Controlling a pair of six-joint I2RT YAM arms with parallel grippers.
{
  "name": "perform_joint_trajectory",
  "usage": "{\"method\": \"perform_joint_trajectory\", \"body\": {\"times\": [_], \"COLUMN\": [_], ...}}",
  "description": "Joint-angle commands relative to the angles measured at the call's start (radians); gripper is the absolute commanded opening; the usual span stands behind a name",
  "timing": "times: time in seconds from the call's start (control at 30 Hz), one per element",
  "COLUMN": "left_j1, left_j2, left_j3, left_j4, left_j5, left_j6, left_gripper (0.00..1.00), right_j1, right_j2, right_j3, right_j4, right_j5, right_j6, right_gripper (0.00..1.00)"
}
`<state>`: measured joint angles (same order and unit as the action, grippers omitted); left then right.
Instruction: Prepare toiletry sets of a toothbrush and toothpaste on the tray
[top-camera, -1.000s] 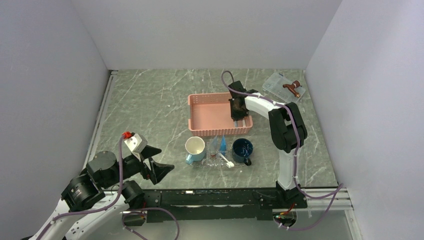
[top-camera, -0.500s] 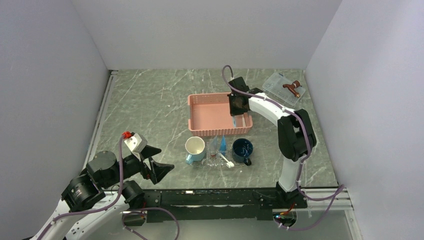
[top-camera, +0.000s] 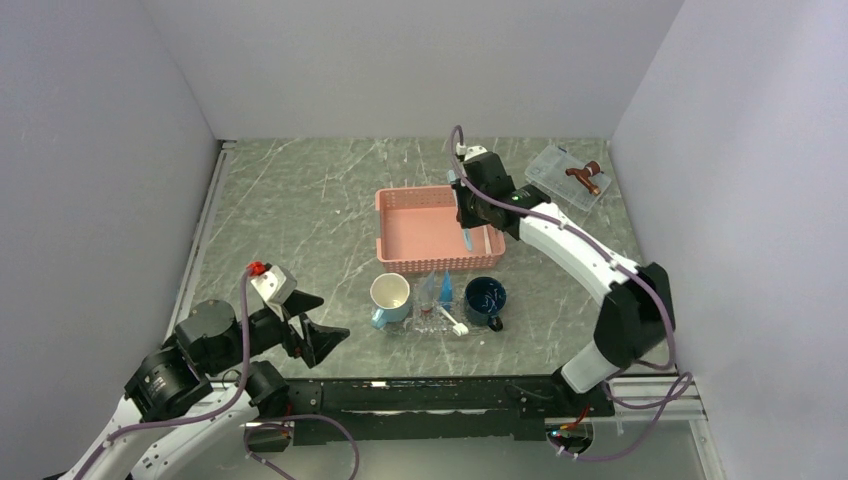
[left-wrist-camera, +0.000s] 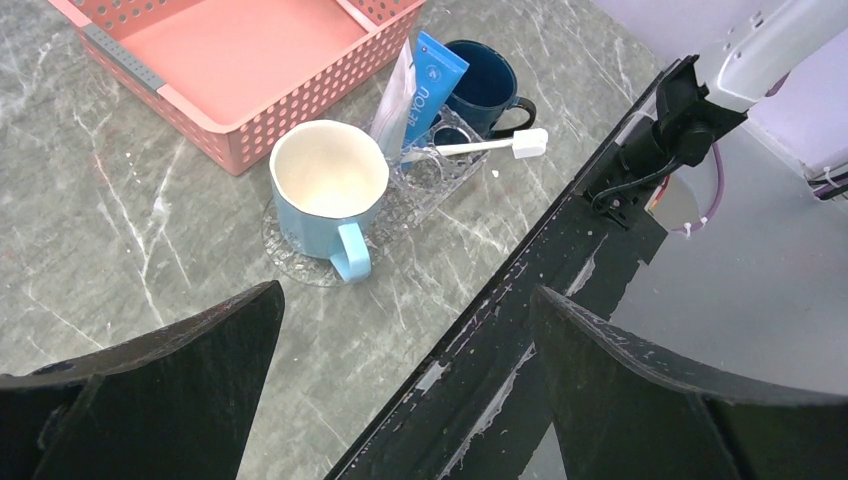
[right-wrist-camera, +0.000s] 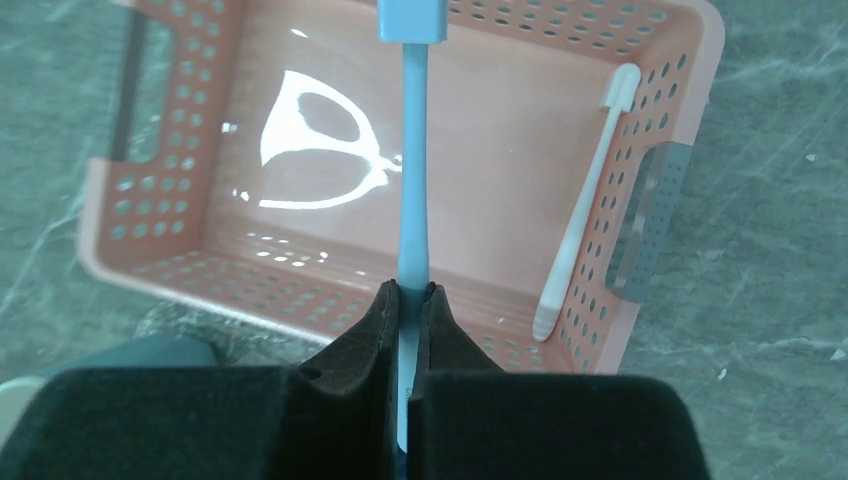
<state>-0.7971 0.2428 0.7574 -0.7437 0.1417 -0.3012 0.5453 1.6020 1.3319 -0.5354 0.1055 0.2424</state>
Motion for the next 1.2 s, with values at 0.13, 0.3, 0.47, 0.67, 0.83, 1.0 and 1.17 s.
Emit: {"method": "perform_joint_trajectory", "body": {"times": [0.13,0.3,0.47,0.67,0.83,1.0,1.17], "left_j1": [0.005,0.005,0.005,0.004,0.004,0.005,0.004], "left_j2": [0.026,0.05,0.101,0.149,0.179,0.202,0.225], "left_j3": [0.007,0.019,0.066,0.132,0.171,0.193,0.203], "left_j4": [0.041,0.044,0.033,0.035,0.036,0.039,0.064], "left_j5": [0.009,0.05,0.086,0.141,0.2,0.241,0.321], "left_j6": [0.001,0.018,0.042,0.046,0.038,0.03,0.017], "left_gripper": [0.99,0.99,0.99,0.99,0.99,0.99,0.99], "right_j1": [0.046,0.058,0.072,0.111,0.157,0.226,0.315], "right_j2": [-0.247,-0.422,-0.549,-0.65,-0.712,-0.748,-0.755], "right_j3": [-0.048,-0.13,-0.201,-0.271,-0.357,-0.43,-0.464], "right_j4": [-0.039,-0.054,-0.058,-0.06,-0.034,-0.013,0.003], "right_j5": [-0.049,-0.22,-0.433,-0.606,-0.738,-0.825,-0.848], "right_j6": [-0.032,0.002,0.02,0.026,0.024,0.022,0.023], "right_gripper": [0.0,0.0,0.0,0.0,0.0,0.0,0.0]}}
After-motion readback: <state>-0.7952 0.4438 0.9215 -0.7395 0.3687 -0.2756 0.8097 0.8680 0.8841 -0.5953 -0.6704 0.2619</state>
